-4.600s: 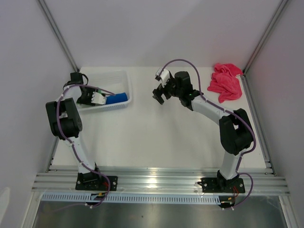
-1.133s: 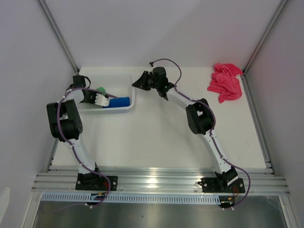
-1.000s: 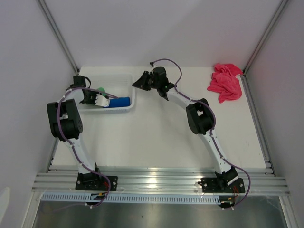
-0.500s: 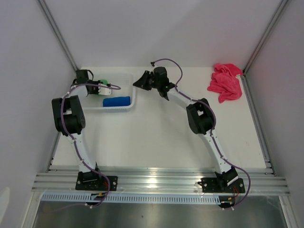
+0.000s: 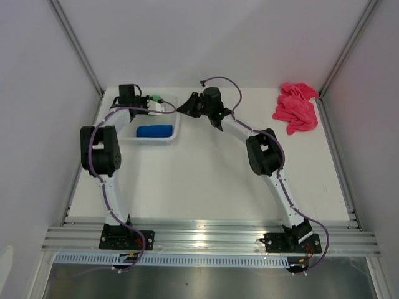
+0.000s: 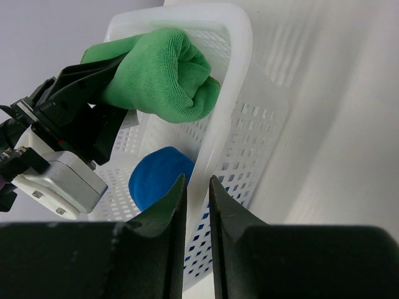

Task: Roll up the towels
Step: Place the rolled towel into the container

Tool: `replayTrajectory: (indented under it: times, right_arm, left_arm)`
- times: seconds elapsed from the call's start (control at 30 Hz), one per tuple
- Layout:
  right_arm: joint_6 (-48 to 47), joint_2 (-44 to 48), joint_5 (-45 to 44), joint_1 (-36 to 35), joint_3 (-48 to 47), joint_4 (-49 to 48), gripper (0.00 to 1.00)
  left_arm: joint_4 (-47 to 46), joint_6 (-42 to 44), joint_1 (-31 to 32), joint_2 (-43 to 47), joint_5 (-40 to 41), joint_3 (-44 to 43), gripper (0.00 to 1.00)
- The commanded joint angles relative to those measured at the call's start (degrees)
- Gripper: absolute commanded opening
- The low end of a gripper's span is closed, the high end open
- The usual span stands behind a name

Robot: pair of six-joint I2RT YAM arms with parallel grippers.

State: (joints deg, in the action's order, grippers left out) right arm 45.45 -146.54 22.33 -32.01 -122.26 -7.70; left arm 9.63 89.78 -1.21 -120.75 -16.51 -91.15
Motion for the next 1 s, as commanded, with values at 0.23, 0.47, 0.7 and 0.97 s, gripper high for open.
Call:
replayTrajectory:
  times: [0.23,0.47,0.7,0.97]
  right_arm:
    - [-2.7,3.2,-1.5,0.3,2.5,1.8,0.05]
    - [-2.3,3.1,-1.2,0.5,2.7,1.6,0.05]
    - [-2.5,3.2,-1.5,0.6,2.7,1.9,0.05]
    - [-2.6,3.2,-1.7,0.6,2.6,2.4,0.09]
  left_arm:
    - [12.6,4.4,2.4,-0.1,-6.6,0.9,0.07]
    - [20.7,4.7,3.1,0.3,-9.6,0.4,0.24]
    - [25.3,5.3,3.1,-1.2,-8.4,-1.7,0.33]
    - [28.7,5.4,3.2,-4.2,-7.6,-6.6,0.46]
